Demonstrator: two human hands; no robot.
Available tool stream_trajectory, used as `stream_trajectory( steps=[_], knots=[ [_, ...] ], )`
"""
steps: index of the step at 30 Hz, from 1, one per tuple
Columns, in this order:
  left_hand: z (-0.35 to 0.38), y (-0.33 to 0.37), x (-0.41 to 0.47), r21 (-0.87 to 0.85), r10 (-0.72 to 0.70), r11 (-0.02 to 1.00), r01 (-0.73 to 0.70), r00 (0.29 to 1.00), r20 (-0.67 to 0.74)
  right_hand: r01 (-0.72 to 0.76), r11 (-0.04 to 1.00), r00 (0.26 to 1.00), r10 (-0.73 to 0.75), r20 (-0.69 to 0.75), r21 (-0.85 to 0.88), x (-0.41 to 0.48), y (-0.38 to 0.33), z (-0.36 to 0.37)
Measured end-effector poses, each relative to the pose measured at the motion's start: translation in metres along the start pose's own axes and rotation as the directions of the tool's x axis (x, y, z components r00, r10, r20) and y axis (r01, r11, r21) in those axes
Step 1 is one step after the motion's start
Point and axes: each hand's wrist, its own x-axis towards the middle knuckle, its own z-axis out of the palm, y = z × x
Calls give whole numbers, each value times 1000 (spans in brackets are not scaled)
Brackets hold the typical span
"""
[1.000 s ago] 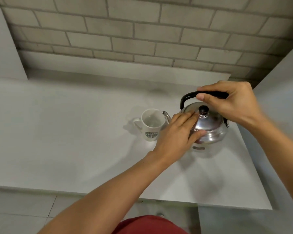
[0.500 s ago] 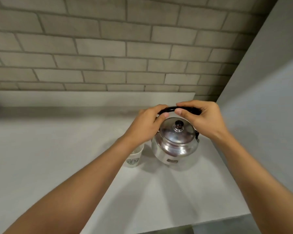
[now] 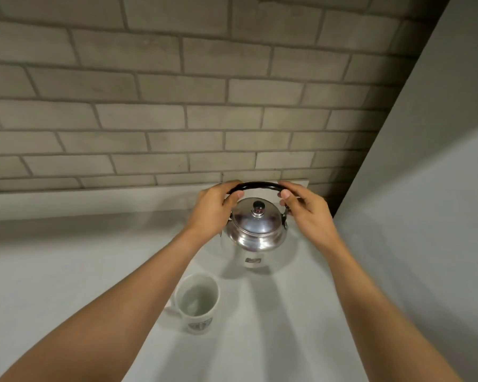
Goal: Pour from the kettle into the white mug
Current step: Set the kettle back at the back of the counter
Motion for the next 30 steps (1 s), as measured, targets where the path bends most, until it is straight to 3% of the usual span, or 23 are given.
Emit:
stream_trajectory(
  steps=[7,13,30],
  knots=[
    [27,-60,51,-151,-242,959,239,970,-1,-26,1000,995,26,96,2,75,58,34],
    [42,-94,78,-186,-346,923,337,938,-13,-71,995,988,61,140,64,111,90,58],
    [50,-128,93,-211,-376,907,364,927,-15,-118,987,980,98,174,112,137,119,85]
  ],
)
